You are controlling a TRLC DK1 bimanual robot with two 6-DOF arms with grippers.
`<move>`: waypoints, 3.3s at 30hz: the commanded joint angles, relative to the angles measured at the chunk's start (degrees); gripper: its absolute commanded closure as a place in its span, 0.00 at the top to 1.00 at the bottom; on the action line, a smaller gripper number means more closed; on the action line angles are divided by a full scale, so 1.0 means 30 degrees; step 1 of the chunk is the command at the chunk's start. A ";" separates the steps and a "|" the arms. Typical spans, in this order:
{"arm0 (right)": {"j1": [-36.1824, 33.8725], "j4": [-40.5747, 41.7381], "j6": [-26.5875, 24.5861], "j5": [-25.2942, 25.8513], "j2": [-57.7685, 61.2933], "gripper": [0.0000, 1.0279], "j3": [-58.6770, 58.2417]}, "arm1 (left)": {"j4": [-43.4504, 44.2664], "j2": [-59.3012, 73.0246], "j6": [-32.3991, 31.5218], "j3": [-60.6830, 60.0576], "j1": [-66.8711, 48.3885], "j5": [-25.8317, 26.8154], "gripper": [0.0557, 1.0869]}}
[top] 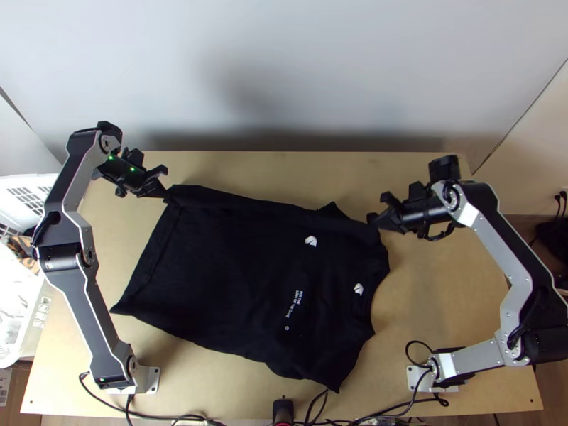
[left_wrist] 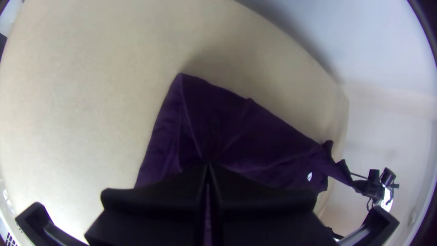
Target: Fold the t-shirt
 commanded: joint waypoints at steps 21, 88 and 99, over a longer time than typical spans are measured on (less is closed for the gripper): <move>0.0628 -0.7772 -0.6817 -0.0053 -0.1279 0.03 -0.2378 | -0.1950 0.1198 0.2874 0.0079 0.1632 0.0587 0.04; 1.2786 -0.9178 0.0976 0.1880 -0.6200 0.95 -0.4428 | 0.0247 -1.0960 0.4456 -1.3837 0.0255 0.0264 0.95; 1.6243 -0.7215 0.3613 0.2349 -0.4882 0.95 -0.7387 | 0.2767 -1.2893 0.4046 -1.7587 0.1837 -0.2958 0.95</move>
